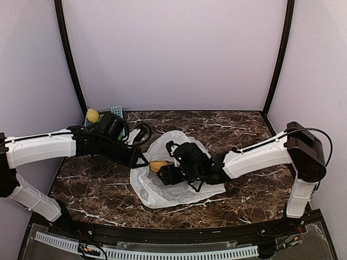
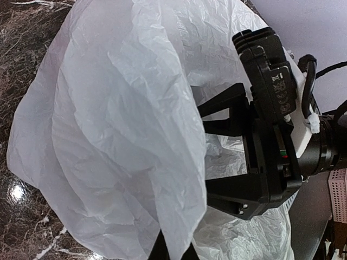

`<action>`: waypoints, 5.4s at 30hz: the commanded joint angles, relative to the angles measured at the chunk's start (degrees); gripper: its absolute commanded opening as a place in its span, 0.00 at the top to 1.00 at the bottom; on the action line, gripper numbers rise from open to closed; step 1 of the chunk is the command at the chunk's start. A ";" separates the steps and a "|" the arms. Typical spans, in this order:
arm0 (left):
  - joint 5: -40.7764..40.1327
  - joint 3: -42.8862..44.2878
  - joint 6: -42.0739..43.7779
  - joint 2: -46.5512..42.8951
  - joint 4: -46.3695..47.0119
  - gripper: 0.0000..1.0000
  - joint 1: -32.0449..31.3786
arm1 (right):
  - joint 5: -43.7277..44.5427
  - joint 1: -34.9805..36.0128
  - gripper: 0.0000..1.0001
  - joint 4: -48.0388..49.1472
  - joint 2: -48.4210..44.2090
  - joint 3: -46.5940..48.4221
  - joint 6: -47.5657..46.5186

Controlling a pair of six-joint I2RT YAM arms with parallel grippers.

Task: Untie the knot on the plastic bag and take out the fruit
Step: Reach into the takeout bag at the center of the board, then pick up the fake fruit from the takeout bag, then pass from the right arm to the left

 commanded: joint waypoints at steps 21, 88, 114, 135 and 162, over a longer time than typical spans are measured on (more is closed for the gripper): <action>2.40 -1.62 -0.98 -0.53 0.56 0.99 -0.26 | 9.03 -1.56 0.06 7.62 14.88 12.42 -4.72; -12.14 2.54 -2.59 -11.61 -0.04 0.20 -0.23 | 13.52 8.49 0.51 14.68 -27.19 -16.56 -7.62; 18.83 3.52 -17.94 -9.93 15.21 0.06 -1.68 | 6.43 11.35 0.51 14.69 -18.46 -0.35 -26.73; 19.70 0.24 -21.33 -9.89 16.73 0.31 -2.44 | 6.76 11.38 0.50 13.39 -17.96 0.40 -26.54; 10.11 1.58 -15.76 -12.54 10.61 0.69 -2.19 | 9.29 11.78 0.01 12.83 -22.19 -3.07 -24.21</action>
